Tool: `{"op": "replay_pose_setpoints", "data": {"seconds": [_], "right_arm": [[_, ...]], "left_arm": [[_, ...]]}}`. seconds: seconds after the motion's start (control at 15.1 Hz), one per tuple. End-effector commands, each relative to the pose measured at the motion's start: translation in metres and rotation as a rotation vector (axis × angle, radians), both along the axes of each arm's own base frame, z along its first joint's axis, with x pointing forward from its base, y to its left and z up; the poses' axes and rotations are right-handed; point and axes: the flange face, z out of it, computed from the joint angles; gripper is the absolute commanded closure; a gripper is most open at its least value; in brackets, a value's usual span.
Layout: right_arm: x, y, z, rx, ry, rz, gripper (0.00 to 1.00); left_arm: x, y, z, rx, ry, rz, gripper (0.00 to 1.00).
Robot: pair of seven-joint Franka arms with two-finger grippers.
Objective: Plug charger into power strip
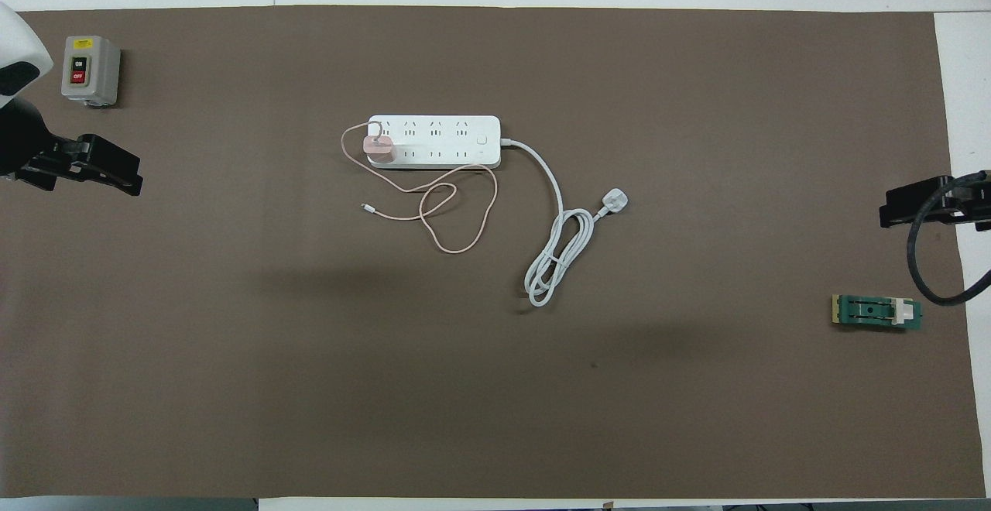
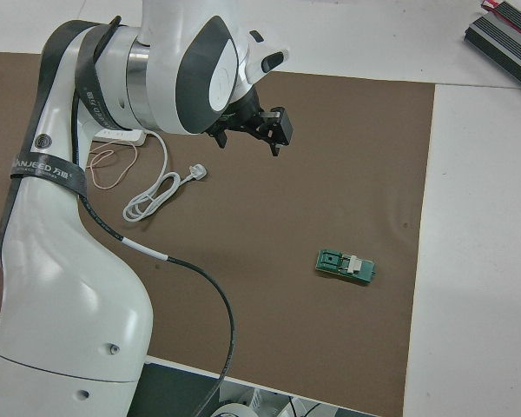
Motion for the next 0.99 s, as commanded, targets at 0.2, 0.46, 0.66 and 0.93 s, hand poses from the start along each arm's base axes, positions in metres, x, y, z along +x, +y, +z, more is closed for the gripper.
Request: {"op": "replay_pose_setpoints", "data": {"seconds": [0.2, 0.46, 0.66, 0.93], "right_arm": [[-0.008, 0.0, 0.002, 0.002, 0.004, -0.014, 0.0], [-0.008, 0.0, 0.002, 0.002, 0.004, -0.014, 0.0], [-0.008, 0.0, 0.002, 0.002, 0.004, -0.014, 0.0], [-0.008, 0.0, 0.002, 0.002, 0.004, -0.014, 0.0]], "left_arm": [[-0.031, -0.018, -0.007, 0.017, -0.027, 0.114, 0.0], [-0.029, 0.001, -0.003, -0.051, -0.035, 0.233, 0.0], [-0.025, 0.006, -0.004, -0.053, -0.049, 0.241, 0.0], [-0.028, 0.004, -0.006, -0.049, -0.034, 0.231, 0.0]]}}
